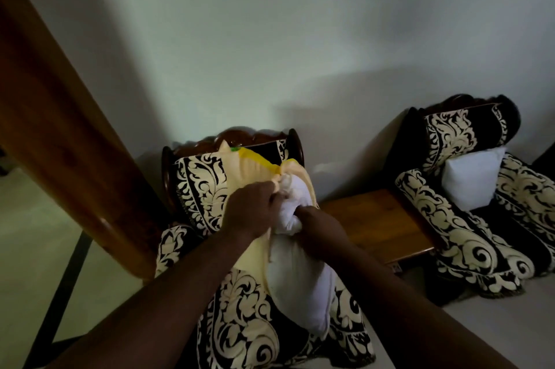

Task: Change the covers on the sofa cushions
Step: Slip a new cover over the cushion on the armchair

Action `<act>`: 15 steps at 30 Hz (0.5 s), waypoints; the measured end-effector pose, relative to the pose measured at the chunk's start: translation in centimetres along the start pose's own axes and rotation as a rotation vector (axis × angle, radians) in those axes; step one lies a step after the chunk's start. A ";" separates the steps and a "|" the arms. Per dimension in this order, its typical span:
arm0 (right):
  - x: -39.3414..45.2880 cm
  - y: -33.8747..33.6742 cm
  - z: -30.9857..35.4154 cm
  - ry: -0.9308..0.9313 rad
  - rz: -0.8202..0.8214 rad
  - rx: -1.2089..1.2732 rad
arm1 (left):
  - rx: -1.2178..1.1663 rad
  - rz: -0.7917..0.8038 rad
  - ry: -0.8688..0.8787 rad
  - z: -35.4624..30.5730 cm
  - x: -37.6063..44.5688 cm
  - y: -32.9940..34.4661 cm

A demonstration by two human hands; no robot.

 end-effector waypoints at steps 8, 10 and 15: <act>-1.8 -3.2 -0.4 -0.056 -0.305 0.394 | 0.279 0.134 -0.112 4.4 2.9 0.1; -1.1 -4.6 -0.6 -0.009 -0.334 0.511 | 0.160 0.131 -0.132 4.1 2.6 1.0; 1.1 -2.7 -2.5 0.310 -0.145 0.633 | -0.417 0.243 -0.474 4.2 1.0 4.1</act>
Point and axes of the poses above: each hand's wrist, its own x-axis towards the middle knuckle, its own y-axis out of the palm, z = x × y, the point moved 10 cm from there along x, towards the middle knuckle, and after that the axes turned 7 degrees about -z, right-handed, at the moved point
